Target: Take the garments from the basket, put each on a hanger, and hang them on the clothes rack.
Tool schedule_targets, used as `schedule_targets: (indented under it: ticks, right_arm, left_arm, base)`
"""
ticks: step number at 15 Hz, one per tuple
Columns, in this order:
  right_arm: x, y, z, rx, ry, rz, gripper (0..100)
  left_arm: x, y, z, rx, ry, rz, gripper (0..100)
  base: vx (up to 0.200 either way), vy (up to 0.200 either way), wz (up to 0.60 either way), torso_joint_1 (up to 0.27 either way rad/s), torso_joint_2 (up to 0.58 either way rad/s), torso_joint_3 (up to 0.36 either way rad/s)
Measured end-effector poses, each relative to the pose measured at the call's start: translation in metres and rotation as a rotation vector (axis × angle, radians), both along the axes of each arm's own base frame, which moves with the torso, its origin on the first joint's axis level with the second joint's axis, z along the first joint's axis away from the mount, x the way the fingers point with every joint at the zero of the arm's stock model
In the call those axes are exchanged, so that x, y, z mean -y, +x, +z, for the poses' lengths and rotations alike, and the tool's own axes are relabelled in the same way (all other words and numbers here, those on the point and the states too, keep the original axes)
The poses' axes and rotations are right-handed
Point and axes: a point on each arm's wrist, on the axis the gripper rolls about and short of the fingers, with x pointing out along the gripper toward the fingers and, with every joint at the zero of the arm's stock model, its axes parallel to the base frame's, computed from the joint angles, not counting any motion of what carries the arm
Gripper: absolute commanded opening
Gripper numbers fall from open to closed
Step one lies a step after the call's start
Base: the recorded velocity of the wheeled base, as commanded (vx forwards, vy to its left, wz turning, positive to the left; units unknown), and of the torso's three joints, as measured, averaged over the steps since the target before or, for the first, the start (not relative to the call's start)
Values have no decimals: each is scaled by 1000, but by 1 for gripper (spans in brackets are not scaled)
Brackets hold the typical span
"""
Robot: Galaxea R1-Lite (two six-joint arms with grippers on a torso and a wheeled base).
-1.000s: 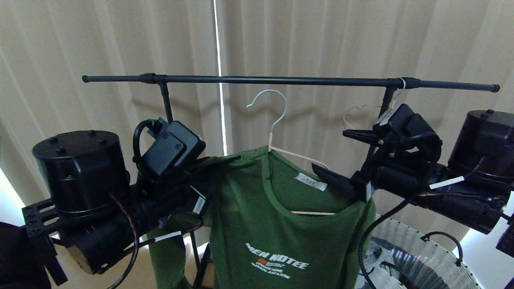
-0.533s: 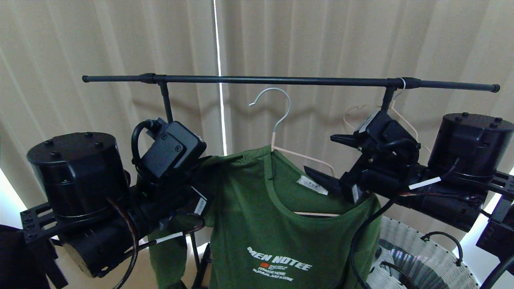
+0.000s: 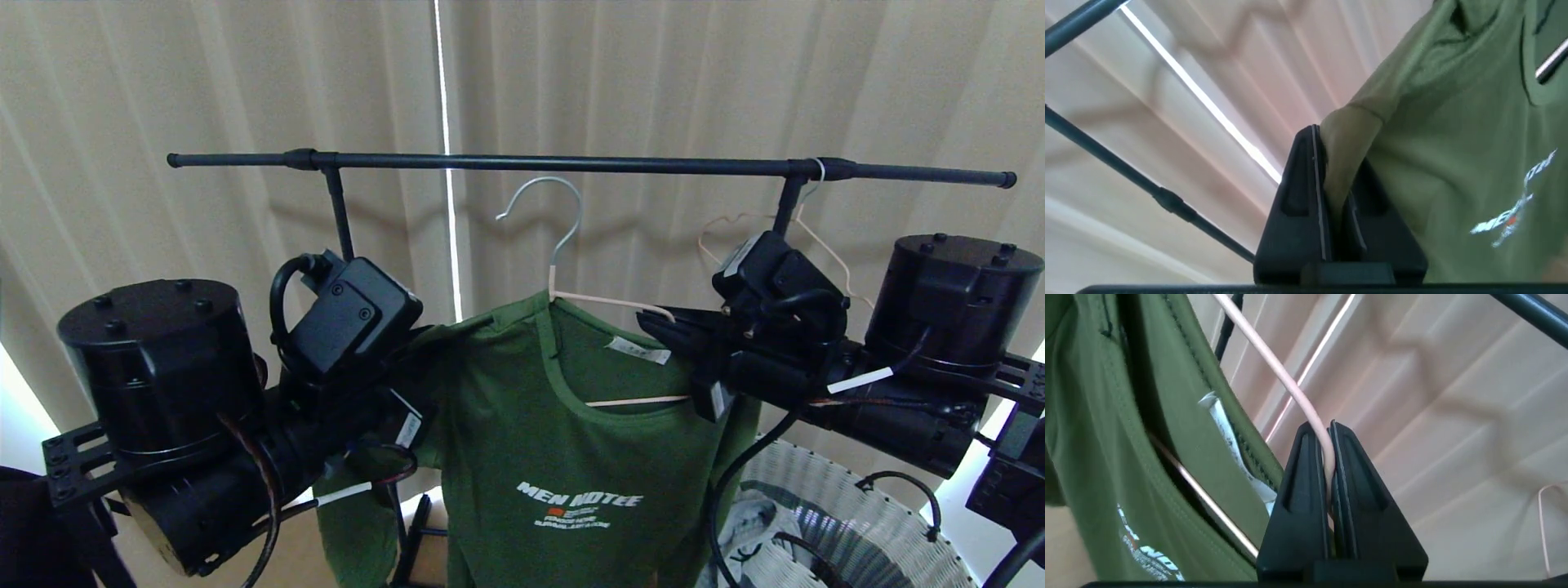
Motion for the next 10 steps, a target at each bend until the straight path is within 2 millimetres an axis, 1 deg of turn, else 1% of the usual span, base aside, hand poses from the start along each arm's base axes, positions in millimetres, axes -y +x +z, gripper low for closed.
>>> schedule_targets:
  ticks: [1,5,7,10]
  right_arm:
    - [0,0,0,1,1,0,0]
    - [3,-4,2,6,4,-9,0]
    - [10,-5,4,15,8,-46,0]
    - [27,-6,11,36,23,-101,0]
  left_arm:
    - [0,-1,0,-3,-4,-6,100]
    - [-2,-7,3,4,-15,-17,100]
    - [-9,-16,4,9,-22,-18,100]
    - [-25,-35,3,12,-36,-30,100]
  base:
    - [0,0,0,0,0,0]
    - [0,0,0,0,0,0]
    - [0,0,0,0,0,0]
    - [0,0,0,0,0,0]
